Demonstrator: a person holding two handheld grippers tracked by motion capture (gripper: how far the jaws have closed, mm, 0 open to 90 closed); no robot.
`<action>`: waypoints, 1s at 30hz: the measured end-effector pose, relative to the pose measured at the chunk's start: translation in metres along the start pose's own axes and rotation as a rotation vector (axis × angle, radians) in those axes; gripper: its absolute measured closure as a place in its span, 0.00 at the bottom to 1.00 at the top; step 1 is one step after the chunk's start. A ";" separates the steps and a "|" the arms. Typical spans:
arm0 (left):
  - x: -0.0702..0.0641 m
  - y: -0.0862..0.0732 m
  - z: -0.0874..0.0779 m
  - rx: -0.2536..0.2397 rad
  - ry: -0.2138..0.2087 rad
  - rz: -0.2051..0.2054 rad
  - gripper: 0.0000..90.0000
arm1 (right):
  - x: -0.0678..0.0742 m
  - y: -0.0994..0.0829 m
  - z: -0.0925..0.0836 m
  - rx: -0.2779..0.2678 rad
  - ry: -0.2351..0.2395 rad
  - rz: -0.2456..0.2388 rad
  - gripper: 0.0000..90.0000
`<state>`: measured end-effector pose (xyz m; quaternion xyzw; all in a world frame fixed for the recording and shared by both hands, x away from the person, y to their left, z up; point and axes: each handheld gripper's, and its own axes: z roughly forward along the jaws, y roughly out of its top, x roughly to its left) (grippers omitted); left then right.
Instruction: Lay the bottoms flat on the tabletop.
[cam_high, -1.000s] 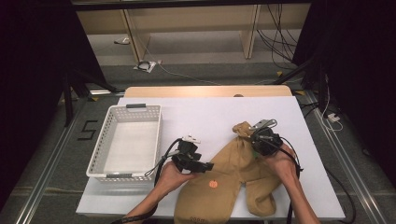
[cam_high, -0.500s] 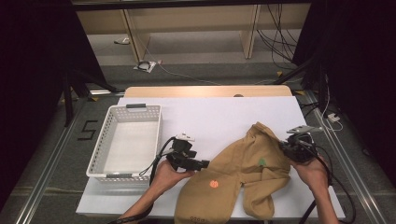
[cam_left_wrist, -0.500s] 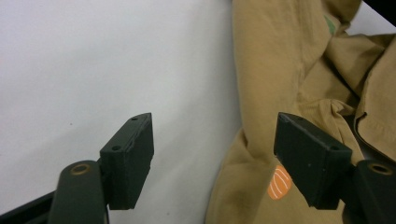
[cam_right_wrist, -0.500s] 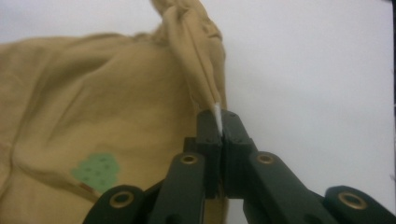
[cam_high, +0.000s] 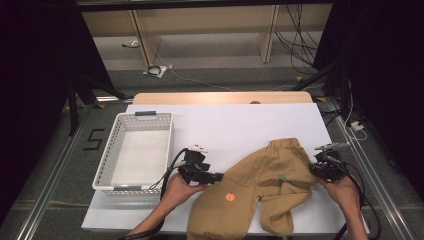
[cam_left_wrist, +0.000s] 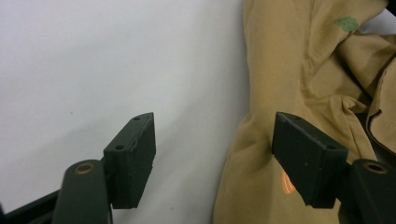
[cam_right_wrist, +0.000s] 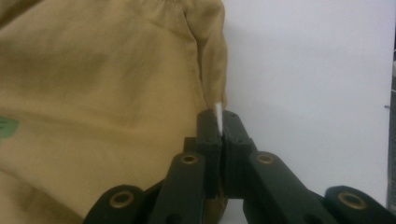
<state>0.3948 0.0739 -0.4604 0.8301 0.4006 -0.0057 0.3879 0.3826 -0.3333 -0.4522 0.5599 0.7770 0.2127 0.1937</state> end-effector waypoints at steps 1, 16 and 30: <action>-0.001 -0.001 0.002 0.002 -0.003 0.005 0.35 | 0.000 -0.001 0.001 0.004 -0.001 0.004 0.98; -0.019 0.006 0.018 -0.041 -0.043 0.084 0.85 | 0.005 0.008 -0.019 -0.109 0.031 0.016 0.56; -0.086 -0.002 0.017 -0.037 -0.104 0.292 0.97 | 0.034 0.022 -0.038 -0.180 0.074 -0.041 0.55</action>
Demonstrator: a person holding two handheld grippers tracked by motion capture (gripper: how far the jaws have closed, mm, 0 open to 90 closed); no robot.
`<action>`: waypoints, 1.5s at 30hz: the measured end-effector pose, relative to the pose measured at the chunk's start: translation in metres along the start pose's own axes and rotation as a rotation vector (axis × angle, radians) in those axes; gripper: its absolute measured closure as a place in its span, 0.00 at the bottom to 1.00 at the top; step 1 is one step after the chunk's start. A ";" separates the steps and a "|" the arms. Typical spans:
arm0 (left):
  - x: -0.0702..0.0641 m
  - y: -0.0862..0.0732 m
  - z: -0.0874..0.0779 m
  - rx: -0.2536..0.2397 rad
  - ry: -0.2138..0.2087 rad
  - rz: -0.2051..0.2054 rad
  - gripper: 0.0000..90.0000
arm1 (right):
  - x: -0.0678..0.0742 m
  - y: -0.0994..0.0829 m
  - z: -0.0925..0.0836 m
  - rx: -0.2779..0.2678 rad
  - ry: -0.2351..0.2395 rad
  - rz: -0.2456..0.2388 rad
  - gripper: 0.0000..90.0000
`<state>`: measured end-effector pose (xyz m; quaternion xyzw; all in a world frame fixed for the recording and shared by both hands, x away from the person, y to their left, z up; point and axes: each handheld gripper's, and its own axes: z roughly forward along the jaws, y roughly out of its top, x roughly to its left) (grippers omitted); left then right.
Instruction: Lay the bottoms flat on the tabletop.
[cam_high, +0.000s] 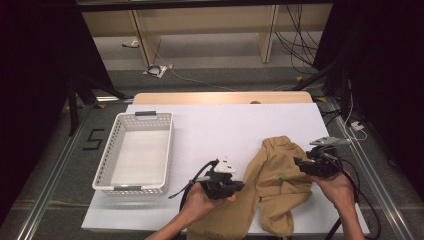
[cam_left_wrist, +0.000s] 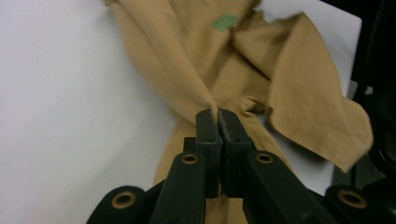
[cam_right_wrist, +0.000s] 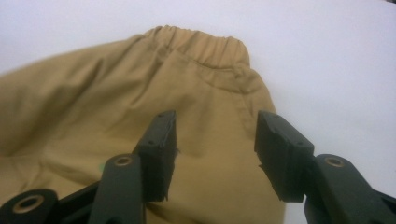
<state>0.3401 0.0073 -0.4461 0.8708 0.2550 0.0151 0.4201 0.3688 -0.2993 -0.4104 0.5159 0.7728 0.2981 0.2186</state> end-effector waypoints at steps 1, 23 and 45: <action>-0.005 -0.001 0.003 0.013 -0.008 0.013 0.97 | 0.001 0.001 0.000 -0.003 0.006 -0.003 0.55; -0.023 -0.010 0.022 0.098 -0.041 0.031 0.96 | 0.062 0.020 0.036 0.035 0.134 -0.084 0.84; 0.014 -0.001 0.009 0.064 -0.047 -0.149 0.56 | 0.043 -0.002 0.034 0.121 0.138 -0.078 1.00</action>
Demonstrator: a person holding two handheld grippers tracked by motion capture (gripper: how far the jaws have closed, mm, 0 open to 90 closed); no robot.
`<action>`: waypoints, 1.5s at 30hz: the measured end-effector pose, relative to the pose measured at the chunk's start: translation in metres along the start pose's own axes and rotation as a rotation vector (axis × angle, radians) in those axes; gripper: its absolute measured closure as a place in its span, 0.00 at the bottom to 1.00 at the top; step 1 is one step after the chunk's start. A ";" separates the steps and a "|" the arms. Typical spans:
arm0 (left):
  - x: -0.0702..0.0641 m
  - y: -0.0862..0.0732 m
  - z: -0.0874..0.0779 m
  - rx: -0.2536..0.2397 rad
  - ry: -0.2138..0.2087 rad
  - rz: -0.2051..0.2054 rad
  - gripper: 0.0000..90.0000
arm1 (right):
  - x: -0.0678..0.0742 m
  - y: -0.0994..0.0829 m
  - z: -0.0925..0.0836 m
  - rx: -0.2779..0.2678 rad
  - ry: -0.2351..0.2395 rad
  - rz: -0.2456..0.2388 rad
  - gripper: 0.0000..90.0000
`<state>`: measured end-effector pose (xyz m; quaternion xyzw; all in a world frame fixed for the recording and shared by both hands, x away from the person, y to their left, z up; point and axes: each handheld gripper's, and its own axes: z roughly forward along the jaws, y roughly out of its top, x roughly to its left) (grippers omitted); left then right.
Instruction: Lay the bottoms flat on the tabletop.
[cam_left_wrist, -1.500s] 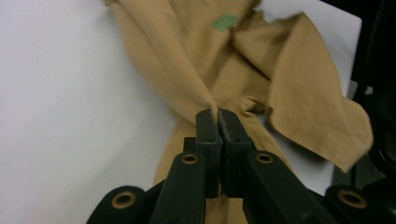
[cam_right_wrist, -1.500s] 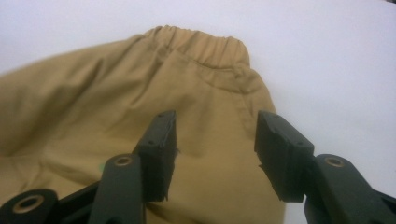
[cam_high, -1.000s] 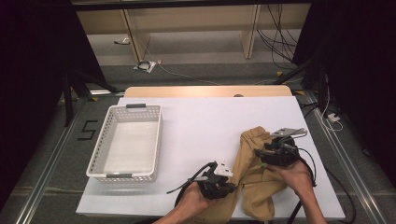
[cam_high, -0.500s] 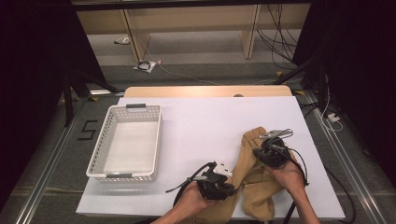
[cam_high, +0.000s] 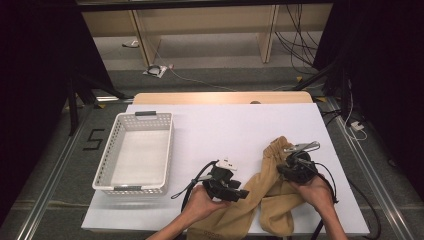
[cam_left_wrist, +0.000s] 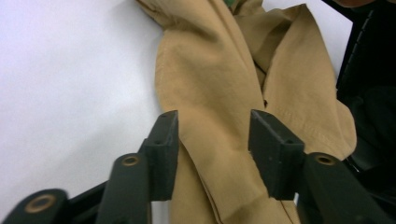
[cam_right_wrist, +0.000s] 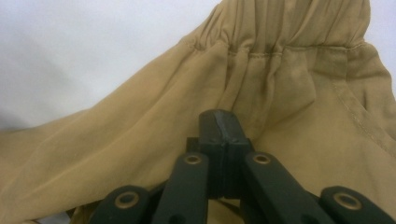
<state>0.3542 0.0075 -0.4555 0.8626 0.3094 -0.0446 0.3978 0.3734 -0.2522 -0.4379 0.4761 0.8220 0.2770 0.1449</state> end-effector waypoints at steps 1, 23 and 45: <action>0.000 0.000 0.001 0.006 0.008 0.000 0.54 | 0.000 0.000 0.000 0.005 -0.003 0.000 1.00; 0.008 -0.002 0.025 0.122 -0.028 -0.074 0.63 | -0.002 -0.002 -0.001 -0.015 0.007 -0.004 0.98; 0.004 -0.001 0.021 0.067 -0.070 -0.048 0.79 | -0.001 0.000 -0.003 -0.043 -0.004 -0.005 0.98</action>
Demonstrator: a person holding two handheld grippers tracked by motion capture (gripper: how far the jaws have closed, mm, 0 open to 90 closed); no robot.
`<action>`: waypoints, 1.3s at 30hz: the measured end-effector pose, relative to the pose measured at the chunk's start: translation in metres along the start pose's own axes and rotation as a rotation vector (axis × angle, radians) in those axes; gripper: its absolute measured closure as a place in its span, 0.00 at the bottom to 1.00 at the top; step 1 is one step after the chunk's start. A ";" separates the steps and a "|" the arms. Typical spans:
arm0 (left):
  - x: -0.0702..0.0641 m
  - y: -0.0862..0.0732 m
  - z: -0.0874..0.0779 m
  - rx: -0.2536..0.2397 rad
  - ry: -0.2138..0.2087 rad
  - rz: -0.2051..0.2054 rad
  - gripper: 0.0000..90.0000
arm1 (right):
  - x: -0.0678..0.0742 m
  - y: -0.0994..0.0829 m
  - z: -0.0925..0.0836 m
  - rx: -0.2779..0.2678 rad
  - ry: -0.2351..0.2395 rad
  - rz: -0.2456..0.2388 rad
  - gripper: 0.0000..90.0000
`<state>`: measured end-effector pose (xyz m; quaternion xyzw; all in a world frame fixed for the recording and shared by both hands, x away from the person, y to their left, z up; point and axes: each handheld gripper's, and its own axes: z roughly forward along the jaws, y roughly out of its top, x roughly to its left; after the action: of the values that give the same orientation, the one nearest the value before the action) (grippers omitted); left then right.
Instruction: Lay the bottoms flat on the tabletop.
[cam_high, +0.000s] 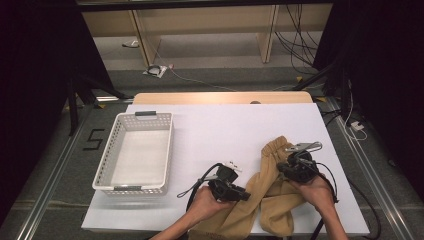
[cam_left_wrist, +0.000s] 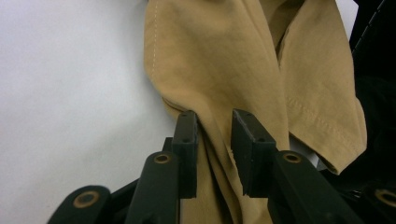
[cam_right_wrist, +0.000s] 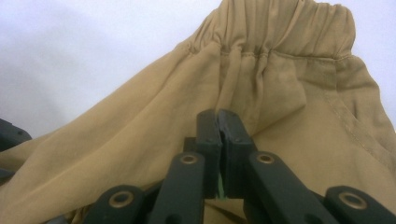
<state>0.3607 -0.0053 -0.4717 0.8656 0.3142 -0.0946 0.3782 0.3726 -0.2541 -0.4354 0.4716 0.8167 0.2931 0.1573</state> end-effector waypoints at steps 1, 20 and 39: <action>-0.002 0.000 0.000 0.000 -0.005 0.009 0.79 | 0.000 0.000 0.000 0.000 0.001 -0.001 0.98; -0.004 0.000 -0.019 -0.017 0.014 -0.029 0.67 | -0.002 0.001 -0.005 -0.008 -0.013 -0.001 1.00; -0.011 -0.004 -0.007 0.048 -0.002 -0.029 0.91 | -0.003 0.000 -0.006 -0.013 -0.007 0.009 1.00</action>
<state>0.3493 -0.0029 -0.4646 0.8696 0.3241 -0.1084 0.3563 0.3711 -0.2586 -0.4309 0.4753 0.8120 0.2975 0.1618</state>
